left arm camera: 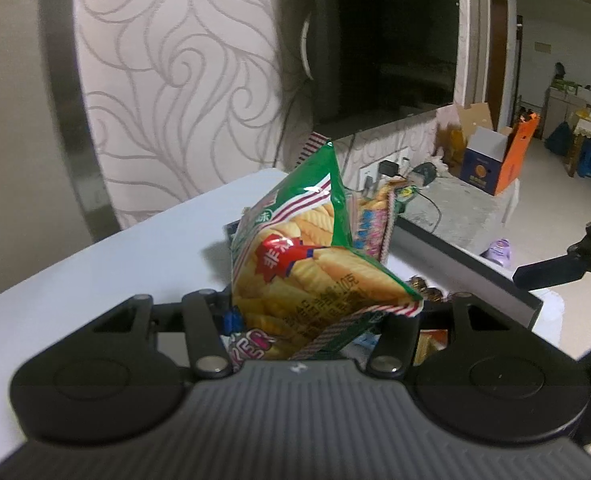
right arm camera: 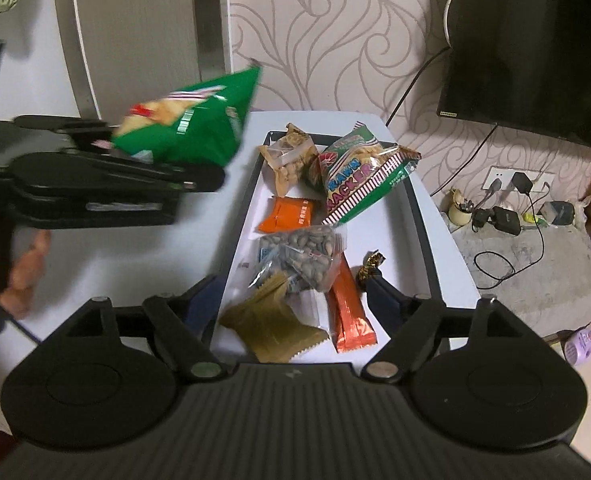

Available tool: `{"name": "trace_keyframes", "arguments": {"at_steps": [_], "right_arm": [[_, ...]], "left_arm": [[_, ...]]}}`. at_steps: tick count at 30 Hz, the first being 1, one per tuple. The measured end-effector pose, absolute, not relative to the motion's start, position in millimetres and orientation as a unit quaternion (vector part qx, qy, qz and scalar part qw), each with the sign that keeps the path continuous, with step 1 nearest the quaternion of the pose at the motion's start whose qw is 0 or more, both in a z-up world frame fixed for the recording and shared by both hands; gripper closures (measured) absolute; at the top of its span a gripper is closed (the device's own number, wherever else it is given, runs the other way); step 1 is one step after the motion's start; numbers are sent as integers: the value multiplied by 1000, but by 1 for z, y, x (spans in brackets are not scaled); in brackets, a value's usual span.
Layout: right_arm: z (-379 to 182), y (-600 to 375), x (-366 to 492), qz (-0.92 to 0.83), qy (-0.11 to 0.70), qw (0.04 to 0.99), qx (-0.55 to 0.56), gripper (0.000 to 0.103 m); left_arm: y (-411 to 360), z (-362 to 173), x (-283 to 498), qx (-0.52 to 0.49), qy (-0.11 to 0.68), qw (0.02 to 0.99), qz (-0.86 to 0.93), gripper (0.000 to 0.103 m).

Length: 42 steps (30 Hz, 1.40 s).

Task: Organize snacks
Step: 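Lower the green chip bag into the box and open the left gripper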

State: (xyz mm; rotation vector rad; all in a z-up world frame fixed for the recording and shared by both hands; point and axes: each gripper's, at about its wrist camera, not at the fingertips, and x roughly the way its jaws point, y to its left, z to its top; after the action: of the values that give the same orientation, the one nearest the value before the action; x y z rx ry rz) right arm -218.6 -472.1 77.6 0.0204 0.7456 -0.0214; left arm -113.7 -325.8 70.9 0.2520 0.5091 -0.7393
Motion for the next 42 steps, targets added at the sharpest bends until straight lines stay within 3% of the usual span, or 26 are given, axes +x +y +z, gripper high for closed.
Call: {"name": "trace_keyframes", "arguments": {"at_steps": [24,27,32,42], "right_arm": [[83,-502,-254,-49,380,923,30,17],[83,-500,-255,-47,381,923,30,16],[82,-503,-252,-44,382,923,30,16],[79,-503,-251,-45,382,923,33,14]], "left_arm": [[-422,35,-107,190,239,879,-366,41],[-428,31,-106,201,246,874,-367,38],[-429,28,-110,207,252,870,-370,24],[-420,37,-130,236,236,863,-378,21]]}}
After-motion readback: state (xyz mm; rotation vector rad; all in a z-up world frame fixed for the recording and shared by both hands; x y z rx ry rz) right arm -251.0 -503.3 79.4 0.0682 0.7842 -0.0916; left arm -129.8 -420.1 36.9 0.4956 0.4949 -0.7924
